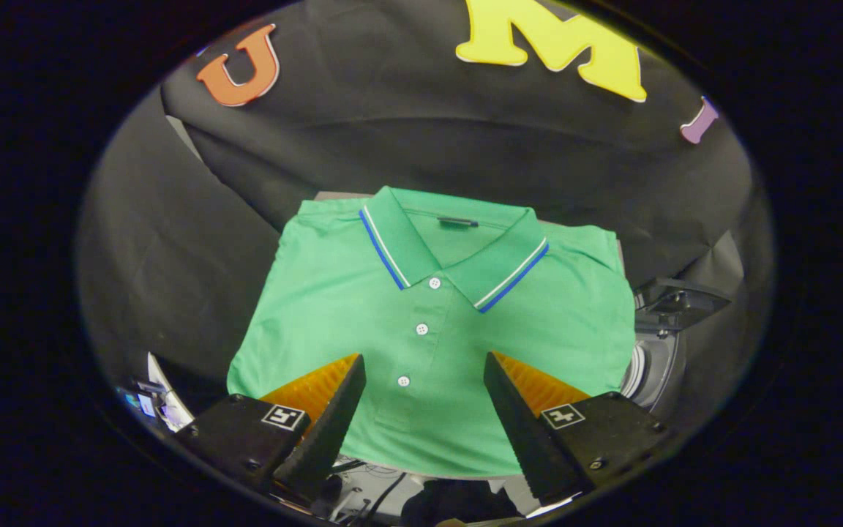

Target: Put the clothes into the washing machine and then close the washing machine lid.

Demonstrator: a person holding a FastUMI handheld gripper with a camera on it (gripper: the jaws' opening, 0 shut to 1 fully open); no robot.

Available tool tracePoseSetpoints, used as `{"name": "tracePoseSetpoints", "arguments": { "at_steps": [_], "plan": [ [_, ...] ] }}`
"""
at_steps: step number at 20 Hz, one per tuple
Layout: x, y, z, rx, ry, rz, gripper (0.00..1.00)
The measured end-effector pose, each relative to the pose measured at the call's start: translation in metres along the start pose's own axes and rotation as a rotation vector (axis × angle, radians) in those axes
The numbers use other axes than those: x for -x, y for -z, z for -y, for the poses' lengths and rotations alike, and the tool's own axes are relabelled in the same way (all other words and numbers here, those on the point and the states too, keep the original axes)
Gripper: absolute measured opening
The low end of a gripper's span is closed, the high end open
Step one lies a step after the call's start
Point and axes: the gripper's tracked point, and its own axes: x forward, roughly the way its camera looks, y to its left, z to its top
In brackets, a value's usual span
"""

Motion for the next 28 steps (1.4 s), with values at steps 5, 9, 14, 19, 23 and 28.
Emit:
{"name": "tracePoseSetpoints", "arguments": {
  "at_steps": [5,9,14,19,23,28],
  "plan": [
    [-0.025,0.013,0.001,-0.033,0.036,-0.102,0.99],
    [-0.021,0.013,0.002,0.004,0.081,-0.154,0.99],
    [-0.024,0.011,0.003,-0.002,0.089,-0.175,0.98],
    [-0.024,0.001,0.011,-0.027,0.101,-0.133,0.4],
    [-0.029,-0.001,0.017,-0.026,0.089,-0.126,0.09],
    [-0.003,0.004,0.013,-0.024,0.043,-0.127,0.06]
  ]
}}
